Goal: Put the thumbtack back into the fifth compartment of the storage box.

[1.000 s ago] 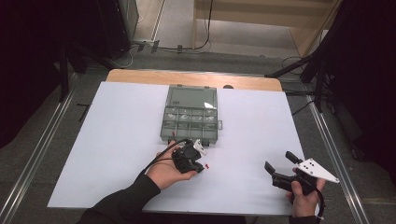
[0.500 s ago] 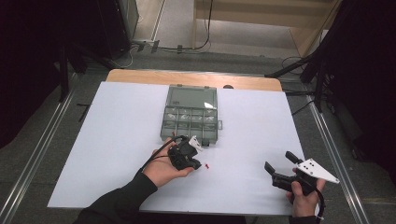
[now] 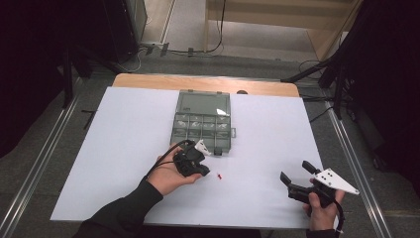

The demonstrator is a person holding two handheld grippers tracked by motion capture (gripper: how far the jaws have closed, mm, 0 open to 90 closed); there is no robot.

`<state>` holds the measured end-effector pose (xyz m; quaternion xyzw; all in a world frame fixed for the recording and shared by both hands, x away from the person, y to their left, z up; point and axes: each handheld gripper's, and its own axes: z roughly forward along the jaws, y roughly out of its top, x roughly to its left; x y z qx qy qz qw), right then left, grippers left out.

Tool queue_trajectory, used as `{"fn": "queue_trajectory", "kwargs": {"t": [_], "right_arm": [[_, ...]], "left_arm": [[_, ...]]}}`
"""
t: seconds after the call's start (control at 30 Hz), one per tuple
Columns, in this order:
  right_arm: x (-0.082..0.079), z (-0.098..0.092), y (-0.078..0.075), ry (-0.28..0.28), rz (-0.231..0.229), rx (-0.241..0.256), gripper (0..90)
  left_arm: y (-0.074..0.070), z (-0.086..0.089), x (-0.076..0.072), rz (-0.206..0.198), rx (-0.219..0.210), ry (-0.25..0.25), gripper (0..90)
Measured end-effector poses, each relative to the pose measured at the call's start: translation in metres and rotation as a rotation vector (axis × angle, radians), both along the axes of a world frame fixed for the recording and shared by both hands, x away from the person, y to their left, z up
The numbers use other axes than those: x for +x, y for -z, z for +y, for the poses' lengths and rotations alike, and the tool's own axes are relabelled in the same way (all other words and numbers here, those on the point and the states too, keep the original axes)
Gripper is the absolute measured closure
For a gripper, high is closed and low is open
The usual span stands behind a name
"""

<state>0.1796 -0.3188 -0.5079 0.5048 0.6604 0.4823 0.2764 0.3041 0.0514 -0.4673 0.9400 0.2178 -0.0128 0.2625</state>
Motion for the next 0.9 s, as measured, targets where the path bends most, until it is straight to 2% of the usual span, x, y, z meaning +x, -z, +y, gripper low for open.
{"fn": "queue_trajectory", "kwargs": {"t": [0.57, 0.9], "right_arm": [[0.001, 0.000, 0.001, 0.002, 0.000, -0.006, 7.5], [0.001, 0.001, 0.001, -0.001, -0.002, -0.009, 7.5]], "left_arm": [[-0.014, 0.019, 0.014, -0.018, -0.010, -0.051, 85.0], [-0.018, 0.027, 0.020, -0.027, -0.014, -0.069, 85.0]]}}
